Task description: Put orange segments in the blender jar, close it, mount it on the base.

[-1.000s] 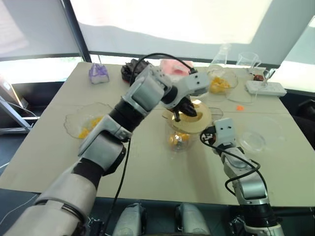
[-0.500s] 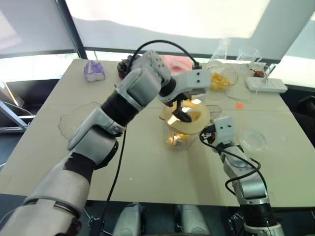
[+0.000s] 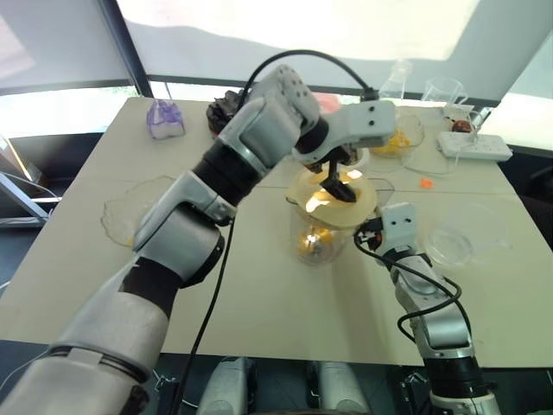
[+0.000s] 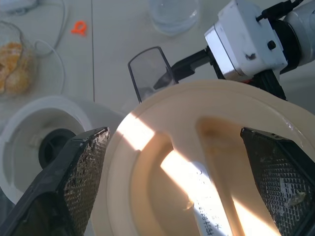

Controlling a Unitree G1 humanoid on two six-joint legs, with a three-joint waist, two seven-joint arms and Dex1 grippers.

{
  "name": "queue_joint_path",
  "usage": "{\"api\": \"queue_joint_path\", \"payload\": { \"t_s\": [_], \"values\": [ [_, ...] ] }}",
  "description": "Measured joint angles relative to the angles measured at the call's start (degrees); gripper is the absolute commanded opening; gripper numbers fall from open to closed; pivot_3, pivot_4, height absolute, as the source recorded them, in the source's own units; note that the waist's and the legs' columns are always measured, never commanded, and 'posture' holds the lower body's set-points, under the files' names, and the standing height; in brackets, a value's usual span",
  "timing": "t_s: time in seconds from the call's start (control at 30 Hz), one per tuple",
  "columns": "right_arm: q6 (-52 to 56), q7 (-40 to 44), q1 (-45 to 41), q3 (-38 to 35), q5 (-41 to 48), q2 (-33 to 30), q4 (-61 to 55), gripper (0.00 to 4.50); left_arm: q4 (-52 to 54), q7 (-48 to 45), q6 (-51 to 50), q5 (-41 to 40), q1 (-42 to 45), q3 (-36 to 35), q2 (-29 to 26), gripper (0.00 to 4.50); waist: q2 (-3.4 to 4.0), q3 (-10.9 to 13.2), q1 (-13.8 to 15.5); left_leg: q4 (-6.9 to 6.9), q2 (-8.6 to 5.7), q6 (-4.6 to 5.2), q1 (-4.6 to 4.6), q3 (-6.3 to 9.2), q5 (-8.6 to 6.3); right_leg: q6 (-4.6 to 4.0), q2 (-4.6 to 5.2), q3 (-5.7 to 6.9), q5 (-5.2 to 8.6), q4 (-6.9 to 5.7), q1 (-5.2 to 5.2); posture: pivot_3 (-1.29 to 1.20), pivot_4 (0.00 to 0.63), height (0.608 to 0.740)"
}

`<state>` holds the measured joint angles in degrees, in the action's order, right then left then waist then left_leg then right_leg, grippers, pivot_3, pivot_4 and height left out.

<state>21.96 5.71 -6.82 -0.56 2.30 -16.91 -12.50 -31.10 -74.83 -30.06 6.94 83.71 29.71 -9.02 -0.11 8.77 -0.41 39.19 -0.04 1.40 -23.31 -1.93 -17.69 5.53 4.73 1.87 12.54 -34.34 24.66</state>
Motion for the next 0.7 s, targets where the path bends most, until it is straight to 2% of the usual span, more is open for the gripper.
{"api": "queue_joint_path", "payload": {
  "t_s": [0.1, 0.3, 0.57, 0.63, 0.7],
  "values": [
    [0.01, 0.00, -0.17, 0.08, -0.15, 0.03, 0.19, 1.62, 0.87, 0.08, 3.05, 0.18, -0.96, 0.30, -0.93, 4.47, 0.01, 0.01, -0.02, 0.00, 0.00, 0.00, 0.03, 0.00, 0.00, -0.03, 0.00, -0.01, 0.01, -0.07, 0.00, 0.00, 0.150, 0.740],
    [0.29, 0.01, -0.23, 0.07, -0.37, -0.01, -0.10, 1.62, 2.26, 1.62, 0.91, -0.30, -1.38, -1.06, -2.53, 4.47, 0.02, 0.01, 0.02, 0.03, -0.02, 0.00, 0.03, 0.00, 0.00, 0.00, 0.00, -0.02, 0.00, -0.12, 0.00, 0.00, 0.150, 0.740],
    [3.37, 0.40, 0.45, -0.99, 0.03, -0.70, -3.11, 1.62, 1.31, 15.10, -10.75, -7.65, 2.19, -20.47, -7.28, 4.47, 0.09, 0.19, 0.47, 0.04, -0.06, -0.01, 0.04, 0.04, 0.01, 0.34, 0.04, -0.02, -0.02, -0.35, 0.05, 0.00, 0.150, 0.740],
    [4.48, 0.64, 0.46, -2.12, 0.56, -0.84, -3.69, 1.14, 5.34, 19.91, -12.36, -9.51, -1.59, -25.41, -8.66, 4.50, 0.12, 0.18, 0.75, 0.04, -0.16, -0.03, 0.16, 0.03, 0.02, 0.41, 0.18, -0.09, 0.03, -0.67, 0.06, 0.00, 0.150, 0.740],
    [4.91, 0.92, 0.42, -2.97, 1.36, -0.97, -5.37, 0.94, 8.24, 22.76, -13.51, -10.18, -6.42, -27.59, -10.20, 4.50, 0.14, 0.17, 0.95, 0.04, -0.22, -0.10, 0.25, 0.04, 0.06, 0.47, 0.25, -0.10, 0.08, -0.86, 0.05, 0.00, 0.150, 0.740]
  ]
}}
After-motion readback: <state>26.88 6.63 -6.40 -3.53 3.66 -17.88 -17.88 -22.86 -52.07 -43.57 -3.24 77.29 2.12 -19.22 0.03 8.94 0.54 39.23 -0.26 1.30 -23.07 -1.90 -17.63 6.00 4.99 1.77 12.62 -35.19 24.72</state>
